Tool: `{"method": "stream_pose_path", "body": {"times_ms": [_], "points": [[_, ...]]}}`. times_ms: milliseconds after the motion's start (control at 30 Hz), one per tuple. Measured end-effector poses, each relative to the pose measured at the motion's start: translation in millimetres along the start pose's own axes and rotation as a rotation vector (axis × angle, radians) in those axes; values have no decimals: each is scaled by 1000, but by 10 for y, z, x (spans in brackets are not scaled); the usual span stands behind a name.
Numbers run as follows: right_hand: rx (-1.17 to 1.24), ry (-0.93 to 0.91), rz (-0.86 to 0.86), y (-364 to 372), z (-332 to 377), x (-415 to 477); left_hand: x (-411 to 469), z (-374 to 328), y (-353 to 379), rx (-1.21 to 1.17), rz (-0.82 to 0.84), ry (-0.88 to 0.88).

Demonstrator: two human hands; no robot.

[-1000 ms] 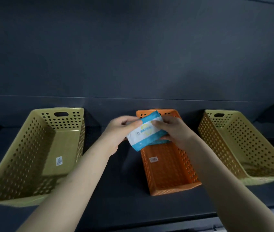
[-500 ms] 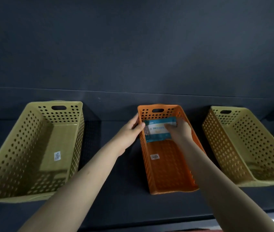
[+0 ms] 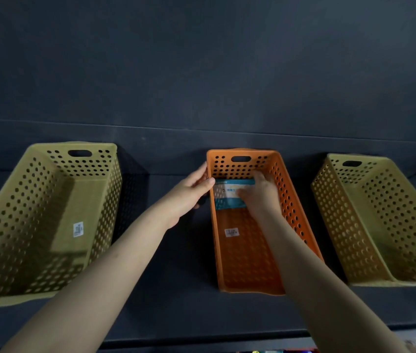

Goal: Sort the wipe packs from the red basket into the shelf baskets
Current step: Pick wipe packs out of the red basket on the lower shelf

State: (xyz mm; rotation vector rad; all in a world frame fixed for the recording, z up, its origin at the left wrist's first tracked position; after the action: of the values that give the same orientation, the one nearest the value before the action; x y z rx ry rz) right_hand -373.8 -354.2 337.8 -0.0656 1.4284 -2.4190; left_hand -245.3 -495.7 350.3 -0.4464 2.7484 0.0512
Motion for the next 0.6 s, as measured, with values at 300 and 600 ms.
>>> {"method": "stream_pose_path", "body": {"times_ms": [300,600], "points": [[14,-26,160,104,12,55,-42,-56,1,31,-71,-30],[-62,-259,-26,-786,379,-557,-532,-408,-397,455,-286,176]]}}
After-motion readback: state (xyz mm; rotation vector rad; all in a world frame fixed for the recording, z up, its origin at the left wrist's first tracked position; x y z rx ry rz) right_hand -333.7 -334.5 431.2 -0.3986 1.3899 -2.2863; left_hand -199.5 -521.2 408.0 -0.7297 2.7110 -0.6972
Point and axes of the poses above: each hand's wrist, its own x-axis towards the middle knuckle, its own y-axis out of the palm, z = x × y, the point moved 8 cm from there along x, towards the middle knuckle, and after that the axes turned 6 degrees about -x, right-handed, at the moved point
